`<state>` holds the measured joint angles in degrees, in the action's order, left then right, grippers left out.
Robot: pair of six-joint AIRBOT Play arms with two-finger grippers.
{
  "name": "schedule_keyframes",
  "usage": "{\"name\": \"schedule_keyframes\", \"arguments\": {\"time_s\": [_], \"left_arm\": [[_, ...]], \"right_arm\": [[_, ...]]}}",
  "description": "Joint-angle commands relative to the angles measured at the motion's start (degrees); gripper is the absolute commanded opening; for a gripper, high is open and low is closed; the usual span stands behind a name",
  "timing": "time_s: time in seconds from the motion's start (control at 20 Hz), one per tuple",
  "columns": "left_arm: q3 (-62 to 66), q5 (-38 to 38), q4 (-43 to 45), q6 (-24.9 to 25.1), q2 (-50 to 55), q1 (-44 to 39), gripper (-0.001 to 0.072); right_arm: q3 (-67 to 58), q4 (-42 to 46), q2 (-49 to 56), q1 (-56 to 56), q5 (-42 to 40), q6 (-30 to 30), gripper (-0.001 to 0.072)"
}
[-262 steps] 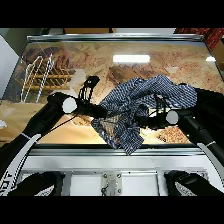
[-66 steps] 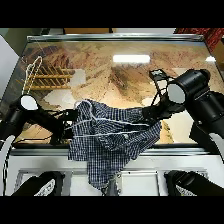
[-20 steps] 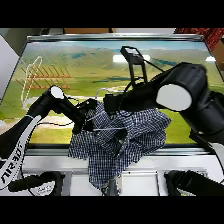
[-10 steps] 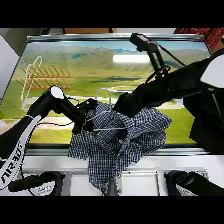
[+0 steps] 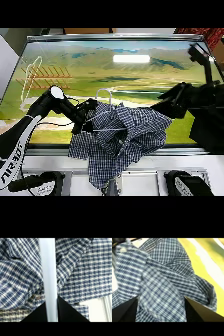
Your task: Fold the clothes and pants, and hang the long-sleeved shirts on hangers.
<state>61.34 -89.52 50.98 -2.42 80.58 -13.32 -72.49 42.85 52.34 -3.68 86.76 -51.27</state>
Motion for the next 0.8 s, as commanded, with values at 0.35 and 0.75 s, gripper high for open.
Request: {"name": "schedule_keyframes", "arguments": {"time_s": [0.35, 0.75], "left_arm": [[0.04, -0.28, 0.00, 0.02, 0.02, 0.02, 0.0016], [0.07, -0.42, 0.00, 0.02, 0.02, 0.02, 0.0016]], "right_arm": [[30.01, -20.24, -1.68, -30.51, 12.04, 46.03, 0.0460], [32.81, -20.81, 5.60, -21.18, 9.60, 49.62, 0.0354]]}}
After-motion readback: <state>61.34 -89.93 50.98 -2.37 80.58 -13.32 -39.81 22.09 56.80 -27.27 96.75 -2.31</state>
